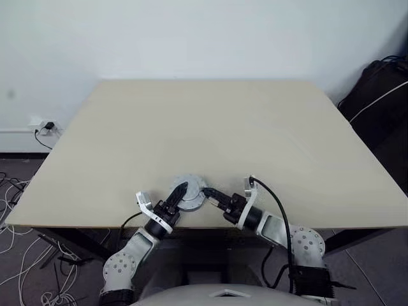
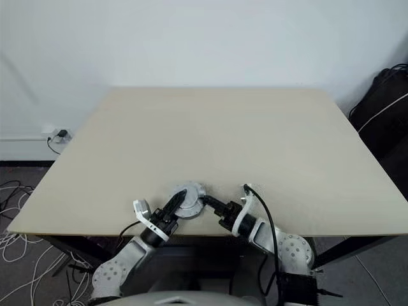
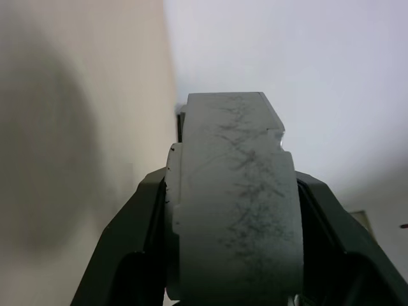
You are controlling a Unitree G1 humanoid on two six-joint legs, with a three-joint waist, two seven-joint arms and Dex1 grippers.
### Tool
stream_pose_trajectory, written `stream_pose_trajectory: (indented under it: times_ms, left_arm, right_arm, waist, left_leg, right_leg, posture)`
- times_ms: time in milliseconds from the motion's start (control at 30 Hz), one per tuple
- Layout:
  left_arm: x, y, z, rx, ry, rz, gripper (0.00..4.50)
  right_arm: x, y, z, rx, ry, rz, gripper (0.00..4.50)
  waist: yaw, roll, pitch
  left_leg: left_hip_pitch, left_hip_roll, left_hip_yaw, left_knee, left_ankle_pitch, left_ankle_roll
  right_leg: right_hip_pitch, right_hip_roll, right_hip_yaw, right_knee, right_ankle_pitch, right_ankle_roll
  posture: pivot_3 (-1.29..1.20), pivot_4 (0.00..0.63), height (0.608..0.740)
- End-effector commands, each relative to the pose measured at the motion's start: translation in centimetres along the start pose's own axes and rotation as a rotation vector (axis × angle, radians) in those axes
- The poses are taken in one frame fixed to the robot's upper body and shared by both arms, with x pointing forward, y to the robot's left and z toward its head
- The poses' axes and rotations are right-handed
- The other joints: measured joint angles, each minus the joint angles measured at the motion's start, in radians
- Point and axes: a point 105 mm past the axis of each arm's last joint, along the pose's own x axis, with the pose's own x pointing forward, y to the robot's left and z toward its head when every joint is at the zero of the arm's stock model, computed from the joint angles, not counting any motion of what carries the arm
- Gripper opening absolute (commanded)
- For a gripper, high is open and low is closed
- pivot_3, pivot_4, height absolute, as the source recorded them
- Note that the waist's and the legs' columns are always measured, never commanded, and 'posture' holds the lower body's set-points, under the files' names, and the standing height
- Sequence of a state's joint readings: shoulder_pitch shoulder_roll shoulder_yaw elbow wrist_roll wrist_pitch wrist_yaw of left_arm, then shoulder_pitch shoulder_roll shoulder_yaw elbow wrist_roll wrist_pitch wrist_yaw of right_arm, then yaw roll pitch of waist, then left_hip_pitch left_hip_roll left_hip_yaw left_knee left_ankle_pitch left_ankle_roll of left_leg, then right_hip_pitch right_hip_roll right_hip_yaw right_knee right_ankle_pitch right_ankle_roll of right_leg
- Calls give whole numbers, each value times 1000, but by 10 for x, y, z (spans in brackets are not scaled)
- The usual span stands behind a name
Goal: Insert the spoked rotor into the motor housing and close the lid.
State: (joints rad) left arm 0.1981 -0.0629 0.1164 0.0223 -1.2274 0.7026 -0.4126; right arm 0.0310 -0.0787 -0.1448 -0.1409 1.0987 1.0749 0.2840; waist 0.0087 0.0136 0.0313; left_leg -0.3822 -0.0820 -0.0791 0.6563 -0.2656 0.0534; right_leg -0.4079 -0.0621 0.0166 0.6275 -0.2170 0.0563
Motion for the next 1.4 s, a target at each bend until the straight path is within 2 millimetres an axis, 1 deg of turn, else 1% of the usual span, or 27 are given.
stream_pose_trajectory:
  times_ms: [33,67,133,233,333,433,533,633,700,767,833,900,1033,1100,1233,1400]
  left_arm:
    - [15,-19,-1,8,-61,-74,2121]
    - [17,-19,3,21,-75,-69,2121]
    - [20,-19,11,50,-103,-50,2121]
    - [26,-22,24,82,-147,-34,2121]
    - [34,-25,38,113,-195,-18,2121]
    - [42,-25,57,132,-245,8,2121]
    - [50,-23,72,147,-276,32,2121]
    - [61,-18,85,160,-301,76,2121]
    - [69,-15,93,166,-314,111,2121]
    - [79,-11,101,155,-332,146,2121]
    - [84,-9,106,140,-345,162,2121]
    - [91,-4,112,138,-361,201,2121]
    - [104,-3,119,164,-369,233,2121]
    - [108,-2,124,173,-384,250,2121]
    - [114,-3,140,228,-453,308,2121]
    - [120,-1,145,241,-448,340,2121]
  right_arm:
    - [-3,7,3,-153,9,-31,4320]
    - [-5,5,2,-231,22,-68,4500]
    - [-6,5,5,-378,10,-114,4500]
    - [-7,10,13,-572,-73,-141,4500]
    - [-6,13,19,-726,-159,-163,4500]
    - [-5,7,18,-900,-175,-203,4500]
    - [-5,3,14,-979,-188,-213,4500]
    - [-7,-8,13,-1071,-191,-262,4500]
    - [-10,-14,17,-1110,-229,-316,4500]
    - [-14,-17,22,-1174,-312,-380,4500]
    - [-15,-18,22,-1198,-340,-397,4500]
    - [-15,-19,22,-1188,-356,-408,4500]
    - [-16,-22,22,-1168,-376,-423,4500]
    - [-16,-22,21,-1163,-378,-425,4500]
    - [-15,-23,21,-1161,-377,-427,4500]
    - [-14,-23,20,-1161,-373,-425,4500]
  waist:
    - [3,0,0]
    - [4,0,0]
    - [5,0,0]
    - [8,-1,0]
    - [9,-2,0]
    - [11,-3,-1]
    - [12,-7,-3]
    - [15,-9,-3]
    - [20,-10,-2]
    - [27,-11,-3]
    - [29,-11,-3]
    - [28,-11,-3]
    - [24,-13,-2]
    - [22,-13,-2]
    - [21,-14,-1]
    - [21,-14,-1]
  left_leg:
    - [0,0,0,0,0,0]
    - [0,0,0,0,0,0]
    - [0,0,1,1,0,0]
    - [0,1,1,2,-1,-3]
    - [0,1,1,4,-1,-3]
    - [0,1,2,6,-1,-3]
    - [1,1,2,6,0,-3]
    - [3,1,2,6,0,-3]
    - [3,1,2,6,0,-4]
    - [4,1,2,7,0,-4]
    - [4,0,2,7,1,-4]
    - [4,0,2,6,3,-8]
    - [4,1,2,6,4,-7]
    - [4,1,2,6,5,-5]
    - [4,1,1,6,6,-4]
    - [4,1,1,6,6,-4]
  right_leg:
    - [0,0,0,0,0,0]
    - [0,0,0,0,0,-1]
    - [0,0,0,0,0,-1]
    - [0,0,0,0,-1,1]
    - [1,1,0,0,-1,3]
    - [2,2,0,0,0,3]
    - [3,6,1,0,0,2]
    - [4,6,1,0,1,1]
    - [5,6,1,0,2,-1]
    - [6,7,0,0,3,-1]
    - [7,7,1,0,3,-1]
    - [7,7,1,0,3,-1]
    - [8,8,1,0,3,-2]
    - [8,8,1,1,4,-1]
    - [7,8,1,1,4,-1]
    - [7,8,1,1,6,2]
  posture:
    - [0,0,740]
    - [0,0,740]
    - [0,0,740]
    - [0,0,740]
    - [0,0,740]
    - [0,0,740]
    - [0,0,740]
    - [0,0,740]
    - [0,0,740]
    - [0,0,740]
    - [0,0,740]
    - [0,0,740]
    - [0,0,740]
    - [0,0,740]
    - [0,0,740]
    - [0,0,740]
